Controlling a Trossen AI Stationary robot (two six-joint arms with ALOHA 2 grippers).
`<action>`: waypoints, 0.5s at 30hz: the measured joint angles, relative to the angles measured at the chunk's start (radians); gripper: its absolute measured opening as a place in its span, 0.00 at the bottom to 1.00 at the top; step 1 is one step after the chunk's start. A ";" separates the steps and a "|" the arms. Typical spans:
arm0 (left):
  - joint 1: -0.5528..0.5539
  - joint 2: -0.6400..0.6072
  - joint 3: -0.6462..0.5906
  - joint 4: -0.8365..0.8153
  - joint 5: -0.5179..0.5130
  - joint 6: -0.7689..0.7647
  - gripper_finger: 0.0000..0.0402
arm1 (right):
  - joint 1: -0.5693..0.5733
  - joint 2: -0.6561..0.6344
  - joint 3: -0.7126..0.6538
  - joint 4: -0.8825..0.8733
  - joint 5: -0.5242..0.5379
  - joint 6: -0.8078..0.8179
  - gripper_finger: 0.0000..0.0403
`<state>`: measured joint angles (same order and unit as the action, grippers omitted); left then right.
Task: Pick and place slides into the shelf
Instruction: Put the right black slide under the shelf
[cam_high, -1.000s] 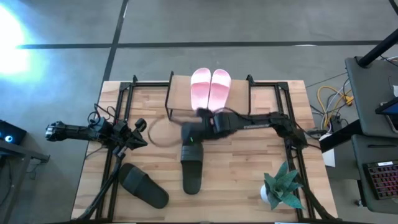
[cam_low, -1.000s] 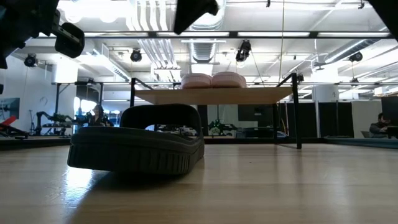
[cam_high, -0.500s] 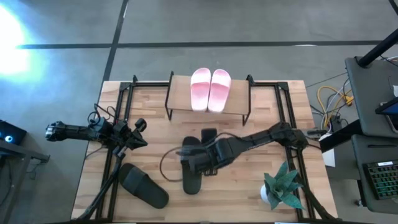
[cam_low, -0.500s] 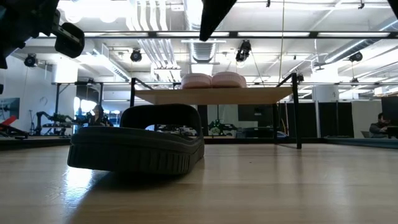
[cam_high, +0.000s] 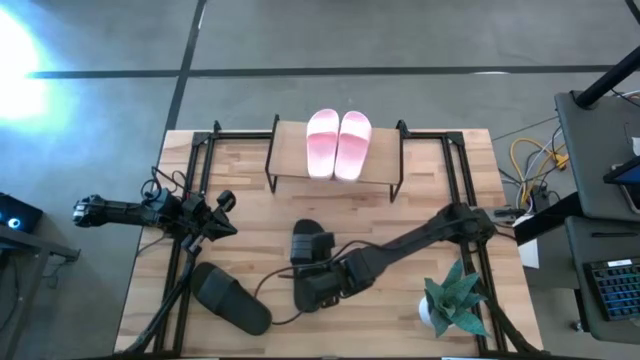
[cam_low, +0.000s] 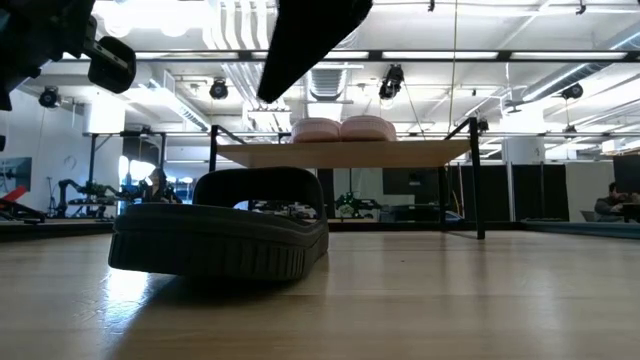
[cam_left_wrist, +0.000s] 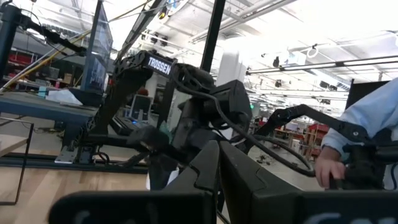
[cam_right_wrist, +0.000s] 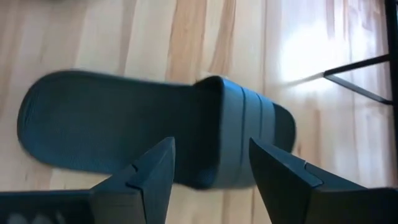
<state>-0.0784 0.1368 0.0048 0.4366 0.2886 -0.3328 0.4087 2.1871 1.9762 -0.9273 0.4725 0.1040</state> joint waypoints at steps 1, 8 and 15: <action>0.000 0.000 0.000 0.000 0.000 0.000 0.00 | -0.003 0.000 -0.013 0.023 0.000 0.000 0.49; 0.000 0.000 0.000 0.000 0.000 0.000 0.00 | -0.036 0.000 -0.135 0.167 0.001 0.000 0.49; 0.000 0.000 0.000 0.000 0.000 0.000 0.00 | -0.056 0.001 -0.227 0.232 0.128 0.014 0.49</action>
<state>-0.0786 0.1368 0.0048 0.4366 0.2886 -0.3328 0.3528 2.1881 1.7493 -0.6954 0.6007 0.1177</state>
